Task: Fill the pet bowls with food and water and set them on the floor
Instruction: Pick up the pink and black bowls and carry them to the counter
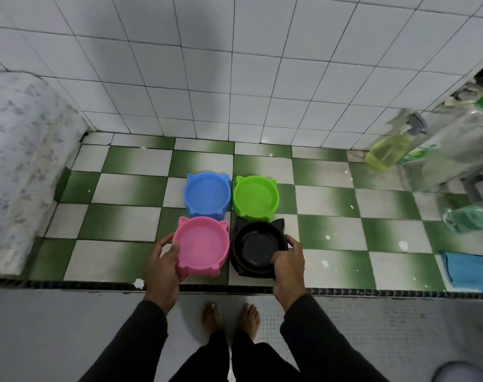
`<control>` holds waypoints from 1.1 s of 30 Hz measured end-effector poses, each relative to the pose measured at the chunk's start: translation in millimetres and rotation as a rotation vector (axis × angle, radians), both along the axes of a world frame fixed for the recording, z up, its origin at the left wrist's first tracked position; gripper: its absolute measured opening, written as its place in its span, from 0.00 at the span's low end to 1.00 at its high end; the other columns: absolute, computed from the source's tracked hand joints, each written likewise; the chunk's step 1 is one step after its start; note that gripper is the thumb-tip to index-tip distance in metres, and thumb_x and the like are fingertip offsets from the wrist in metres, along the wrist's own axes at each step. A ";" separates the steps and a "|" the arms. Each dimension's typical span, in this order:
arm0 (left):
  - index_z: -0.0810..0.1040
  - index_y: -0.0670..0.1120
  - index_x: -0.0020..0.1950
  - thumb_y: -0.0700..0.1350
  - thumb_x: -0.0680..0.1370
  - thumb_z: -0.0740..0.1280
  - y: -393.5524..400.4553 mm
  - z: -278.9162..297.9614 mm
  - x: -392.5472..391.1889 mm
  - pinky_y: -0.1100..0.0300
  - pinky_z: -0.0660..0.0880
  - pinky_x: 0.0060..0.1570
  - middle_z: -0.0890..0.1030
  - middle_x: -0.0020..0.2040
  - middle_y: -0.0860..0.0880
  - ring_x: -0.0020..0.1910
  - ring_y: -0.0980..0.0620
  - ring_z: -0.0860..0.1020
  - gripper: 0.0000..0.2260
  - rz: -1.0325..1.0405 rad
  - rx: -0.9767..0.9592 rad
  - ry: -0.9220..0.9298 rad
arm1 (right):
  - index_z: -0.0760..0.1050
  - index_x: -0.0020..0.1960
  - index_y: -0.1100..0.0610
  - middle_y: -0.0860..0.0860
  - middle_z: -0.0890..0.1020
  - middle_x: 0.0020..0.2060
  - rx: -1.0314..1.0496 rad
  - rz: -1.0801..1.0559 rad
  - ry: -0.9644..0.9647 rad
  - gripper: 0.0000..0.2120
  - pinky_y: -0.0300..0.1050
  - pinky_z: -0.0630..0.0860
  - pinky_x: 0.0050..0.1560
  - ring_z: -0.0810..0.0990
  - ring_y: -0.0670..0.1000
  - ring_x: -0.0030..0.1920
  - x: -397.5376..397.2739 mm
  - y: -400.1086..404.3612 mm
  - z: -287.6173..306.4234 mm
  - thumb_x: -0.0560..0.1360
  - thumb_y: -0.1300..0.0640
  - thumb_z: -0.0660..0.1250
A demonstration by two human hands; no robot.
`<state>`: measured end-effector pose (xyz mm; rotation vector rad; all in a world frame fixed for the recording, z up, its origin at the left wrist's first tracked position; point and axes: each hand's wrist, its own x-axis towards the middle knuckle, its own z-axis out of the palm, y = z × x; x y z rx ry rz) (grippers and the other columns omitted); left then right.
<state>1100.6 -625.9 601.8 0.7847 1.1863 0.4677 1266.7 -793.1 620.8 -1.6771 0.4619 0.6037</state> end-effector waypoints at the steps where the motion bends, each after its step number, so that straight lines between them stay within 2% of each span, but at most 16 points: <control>1: 0.78 0.51 0.67 0.45 0.83 0.67 0.3 -2.4 -0.3 0.37 0.83 0.45 0.78 0.66 0.45 0.60 0.36 0.81 0.12 -0.009 0.001 0.011 | 0.72 0.69 0.55 0.58 0.77 0.64 0.000 0.000 0.003 0.32 0.61 0.79 0.62 0.78 0.59 0.61 -0.2 0.2 -2.4 0.70 0.76 0.55; 5: 0.77 0.52 0.68 0.43 0.84 0.67 0.7 -11.3 -0.9 0.41 0.84 0.43 0.77 0.65 0.47 0.60 0.37 0.80 0.13 -0.024 0.014 0.049 | 0.72 0.70 0.54 0.55 0.77 0.62 -0.014 -0.006 0.004 0.32 0.58 0.80 0.61 0.79 0.55 0.58 -2.0 2.1 -8.7 0.70 0.76 0.56; 9: 0.75 0.51 0.69 0.42 0.84 0.65 1.7 -16.7 0.8 0.33 0.82 0.51 0.75 0.68 0.45 0.63 0.36 0.78 0.14 -0.029 0.004 0.053 | 0.72 0.69 0.52 0.48 0.76 0.57 -0.036 0.011 -0.006 0.33 0.51 0.81 0.58 0.77 0.44 0.52 -2.7 2.1 -14.2 0.70 0.76 0.57; 11: 0.74 0.51 0.71 0.40 0.84 0.64 1.9 -17.3 2.0 0.32 0.81 0.52 0.73 0.70 0.44 0.64 0.36 0.78 0.15 -0.035 0.013 0.054 | 0.71 0.70 0.51 0.46 0.76 0.57 -0.035 0.035 0.007 0.34 0.53 0.80 0.60 0.77 0.46 0.54 -2.8 1.5 -16.0 0.70 0.75 0.58; 13: 0.70 0.50 0.75 0.39 0.84 0.64 1.4 -17.4 3.8 0.30 0.79 0.56 0.72 0.71 0.43 0.66 0.36 0.76 0.20 -0.048 0.035 0.076 | 0.70 0.72 0.50 0.50 0.76 0.61 -0.027 0.060 0.025 0.34 0.57 0.79 0.62 0.78 0.51 0.58 -2.7 0.6 -18.7 0.70 0.74 0.59; 16: 0.67 0.49 0.78 0.43 0.85 0.63 0.0 -16.4 7.8 0.32 0.78 0.60 0.73 0.71 0.43 0.66 0.38 0.76 0.21 -0.131 0.166 0.186 | 0.69 0.73 0.49 0.51 0.75 0.64 -0.034 0.084 0.028 0.31 0.57 0.77 0.65 0.77 0.54 0.62 -3.0 0.1 -22.6 0.74 0.71 0.61; 18: 0.72 0.49 0.74 0.46 0.86 0.62 -0.5 -15.4 11.5 0.35 0.79 0.58 0.77 0.66 0.45 0.63 0.40 0.78 0.17 -0.209 0.278 0.266 | 0.68 0.72 0.48 0.49 0.74 0.63 -0.073 0.099 0.008 0.27 0.52 0.75 0.64 0.76 0.51 0.60 -3.6 0.6 -25.8 0.76 0.66 0.63; 21: 0.80 0.50 0.61 0.45 0.86 0.60 1.5 -14.2 17.6 0.39 0.81 0.54 0.82 0.55 0.47 0.56 0.41 0.81 0.10 -0.261 0.416 0.414 | 0.70 0.68 0.48 0.48 0.77 0.56 -0.150 0.121 -0.042 0.21 0.47 0.74 0.55 0.77 0.48 0.52 -3.0 2.3 -28.4 0.77 0.61 0.64; 22: 0.81 0.49 0.59 0.44 0.86 0.59 2.9 -14.4 18.7 0.40 0.82 0.54 0.82 0.53 0.46 0.54 0.40 0.81 0.11 -0.274 0.463 0.479 | 0.71 0.67 0.49 0.48 0.79 0.55 -0.183 0.137 -0.059 0.20 0.48 0.75 0.55 0.78 0.50 0.53 -2.3 3.0 -28.6 0.77 0.60 0.64; 25: 0.83 0.43 0.62 0.45 0.86 0.59 7.3 -16.9 18.8 0.44 0.81 0.53 0.82 0.53 0.42 0.54 0.39 0.81 0.14 -0.296 0.523 0.605 | 0.74 0.66 0.54 0.51 0.80 0.55 -0.285 0.221 -0.119 0.18 0.49 0.76 0.57 0.78 0.54 0.54 1.3 3.9 -29.9 0.77 0.60 0.64; 28: 0.85 0.41 0.56 0.42 0.85 0.60 10.2 -17.3 19.4 0.55 0.77 0.41 0.82 0.44 0.43 0.46 0.41 0.81 0.14 -0.305 0.557 0.638 | 0.79 0.58 0.60 0.60 0.80 0.53 -0.383 0.318 -0.189 0.13 0.51 0.76 0.53 0.78 0.62 0.53 4.7 2.4 -34.2 0.76 0.62 0.61; 30: 0.85 0.38 0.58 0.39 0.84 0.61 10.7 -15.5 20.1 0.55 0.76 0.41 0.82 0.43 0.44 0.43 0.43 0.79 0.13 -0.307 0.566 0.653 | 0.79 0.62 0.61 0.62 0.79 0.56 -0.450 0.345 -0.220 0.15 0.50 0.74 0.57 0.77 0.63 0.57 6.6 0.4 -35.6 0.77 0.63 0.62; 33: 0.84 0.37 0.60 0.39 0.84 0.62 9.9 -13.8 21.1 0.52 0.80 0.47 0.82 0.45 0.44 0.43 0.43 0.79 0.12 -0.315 0.537 0.662 | 0.76 0.70 0.61 0.60 0.79 0.62 -0.511 0.367 -0.245 0.19 0.47 0.71 0.62 0.76 0.61 0.63 10.2 -2.0 -34.9 0.79 0.61 0.63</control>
